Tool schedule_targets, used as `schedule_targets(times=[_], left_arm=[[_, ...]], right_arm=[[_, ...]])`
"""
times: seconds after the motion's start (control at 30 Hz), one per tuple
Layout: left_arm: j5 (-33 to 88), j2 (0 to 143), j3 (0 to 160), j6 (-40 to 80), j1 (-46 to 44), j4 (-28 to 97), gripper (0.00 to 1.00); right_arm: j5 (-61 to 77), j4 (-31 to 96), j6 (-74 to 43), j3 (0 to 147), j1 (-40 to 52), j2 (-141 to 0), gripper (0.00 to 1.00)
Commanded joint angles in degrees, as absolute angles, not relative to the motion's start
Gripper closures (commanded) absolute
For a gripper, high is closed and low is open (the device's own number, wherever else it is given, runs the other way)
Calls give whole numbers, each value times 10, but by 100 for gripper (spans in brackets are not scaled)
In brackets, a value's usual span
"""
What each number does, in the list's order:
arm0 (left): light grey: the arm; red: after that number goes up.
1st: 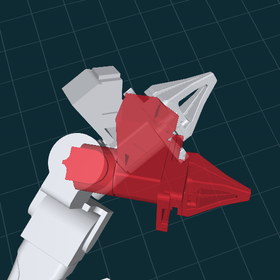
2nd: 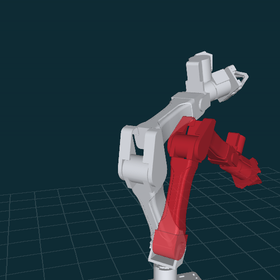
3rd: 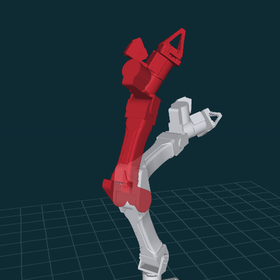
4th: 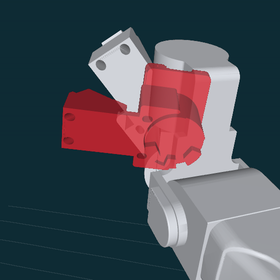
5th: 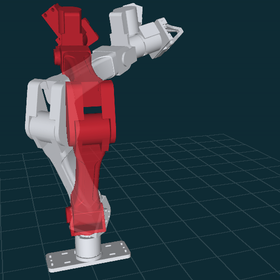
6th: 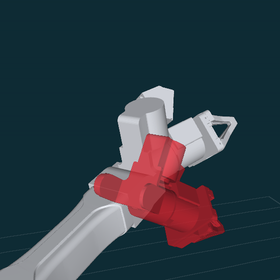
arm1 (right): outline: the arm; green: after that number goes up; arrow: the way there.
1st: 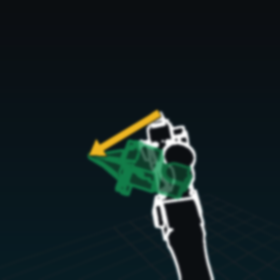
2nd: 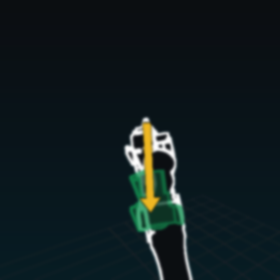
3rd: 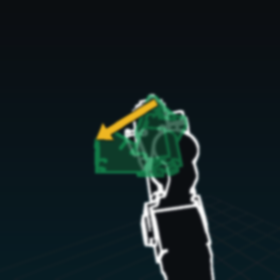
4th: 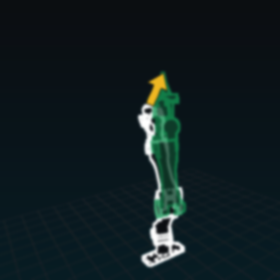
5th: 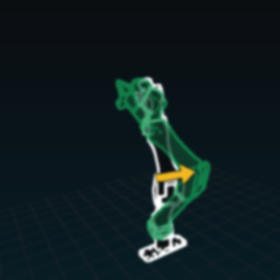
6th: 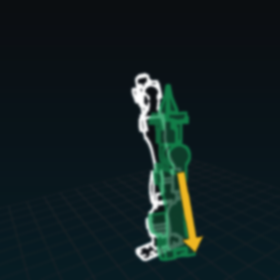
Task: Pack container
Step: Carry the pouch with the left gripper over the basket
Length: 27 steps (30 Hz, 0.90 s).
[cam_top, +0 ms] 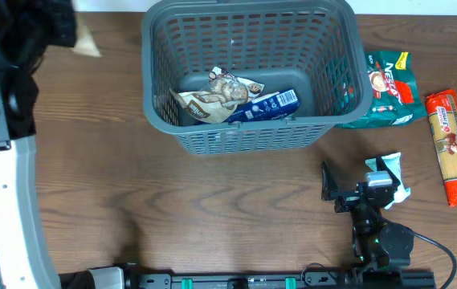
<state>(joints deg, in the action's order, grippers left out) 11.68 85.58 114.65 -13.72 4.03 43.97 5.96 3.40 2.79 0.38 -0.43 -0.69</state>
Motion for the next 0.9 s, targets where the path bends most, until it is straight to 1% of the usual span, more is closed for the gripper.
schedule_targets(times=[0.0,0.3,0.4,0.87], left_arm=[[252,852,1157,-128,16,429,94],[433,864,1157,-161,-26,421,94],[475,868,1157,-171,-40,424,94],[488,945,1157,-176,-125,449,94]], right_arm=[[58,36,35,3,-8,-3,1],[58,36,35,3,-8,-3,1],[59,36,35,3,-8,-3,1],[58,37,35,3,-8,-3,1]])
